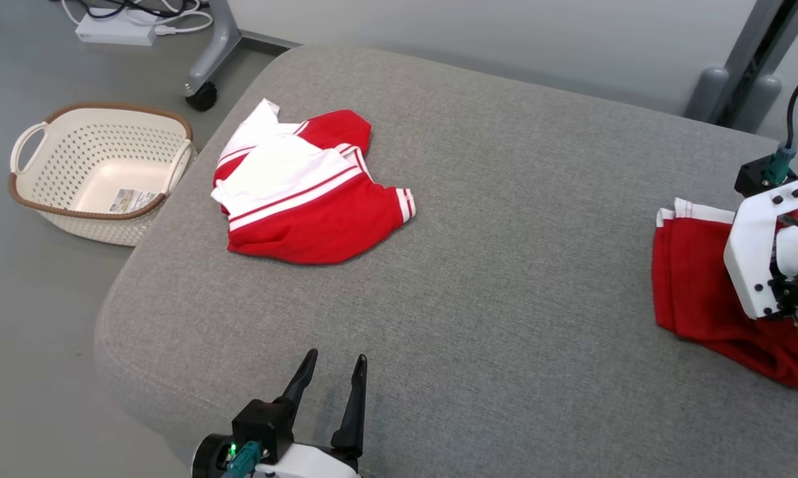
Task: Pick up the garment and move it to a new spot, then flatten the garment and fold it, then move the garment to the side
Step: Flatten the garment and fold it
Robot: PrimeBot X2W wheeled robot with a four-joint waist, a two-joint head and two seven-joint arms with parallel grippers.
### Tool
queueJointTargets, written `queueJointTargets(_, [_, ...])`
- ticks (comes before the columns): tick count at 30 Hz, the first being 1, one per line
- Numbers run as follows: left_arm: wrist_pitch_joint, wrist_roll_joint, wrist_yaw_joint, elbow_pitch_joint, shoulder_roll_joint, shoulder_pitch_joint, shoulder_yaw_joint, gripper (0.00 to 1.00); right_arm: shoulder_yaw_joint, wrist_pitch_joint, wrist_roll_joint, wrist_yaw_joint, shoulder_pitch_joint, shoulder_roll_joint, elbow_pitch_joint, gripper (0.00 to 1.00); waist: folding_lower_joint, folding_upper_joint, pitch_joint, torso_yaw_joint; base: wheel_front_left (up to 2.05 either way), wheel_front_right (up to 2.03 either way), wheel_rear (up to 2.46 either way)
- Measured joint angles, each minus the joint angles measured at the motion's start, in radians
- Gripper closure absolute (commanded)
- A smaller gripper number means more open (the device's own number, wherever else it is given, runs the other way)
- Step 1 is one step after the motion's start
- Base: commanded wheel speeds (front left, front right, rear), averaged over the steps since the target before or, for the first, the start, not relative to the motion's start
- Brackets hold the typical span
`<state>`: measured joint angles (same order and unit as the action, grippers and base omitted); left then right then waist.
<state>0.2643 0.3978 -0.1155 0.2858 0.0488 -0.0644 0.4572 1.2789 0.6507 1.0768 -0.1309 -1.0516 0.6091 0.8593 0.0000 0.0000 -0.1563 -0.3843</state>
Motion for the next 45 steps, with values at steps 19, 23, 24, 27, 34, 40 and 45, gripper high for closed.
queueJointTargets(19, [0.000, 0.009, -0.005, 0.000, 0.000, 0.000, 0.014, 0.00, 0.000, -0.076, 0.013, 0.000, 0.015, -0.058, 0.079, 0.00, 0.0000, 0.0000, -0.023, -0.044, 0.00, 0.00, 0.00])
queueJointTargets(23, [0.000, 0.007, -0.008, 0.004, 0.000, 0.000, 0.006, 0.00, -0.002, -0.097, 0.028, 0.000, 0.009, -0.074, 0.083, 0.00, 0.0000, 0.0000, -0.010, -0.029, 0.00, 0.00, 0.00])
queueJointTargets(24, [0.000, 0.006, -0.007, 0.006, 0.000, 0.000, 0.004, 0.00, -0.003, -0.100, 0.034, 0.000, 0.005, -0.077, 0.083, 0.00, 0.0000, 0.0000, -0.005, -0.024, 0.00, 0.00, 0.00])
queueJointTargets(27, [0.000, -0.002, -0.005, 0.011, 0.000, 0.000, -0.006, 0.00, -0.003, -0.106, 0.051, 0.000, -0.008, -0.089, 0.080, 0.00, 0.0000, 0.0000, 0.012, -0.008, 0.00, 0.00, 0.00])
queueJointTargets(34, [0.000, -0.020, 0.001, 0.018, 0.000, 0.018, -0.034, 0.00, -0.002, -0.124, 0.058, 0.000, -0.040, -0.095, 0.056, 0.00, 0.0000, 0.0000, 0.060, 0.038, 0.00, 0.00, 0.00])
queueJointTargets(40, [0.000, -0.038, 0.009, 0.013, 0.000, 0.025, -0.070, 0.00, -0.005, -0.177, 0.079, 0.000, -0.058, -0.080, 0.027, 0.00, 0.0000, 0.0000, 0.099, 0.086, 0.00, 0.00, 0.00])
queueJointTargets(45, [0.000, -0.046, 0.010, 0.000, 0.000, 0.032, -0.098, 0.00, -0.019, -0.242, 0.112, 0.000, -0.054, -0.057, 0.004, 0.00, 0.0000, 0.0000, 0.121, 0.119, 0.00, 0.00, 0.00])
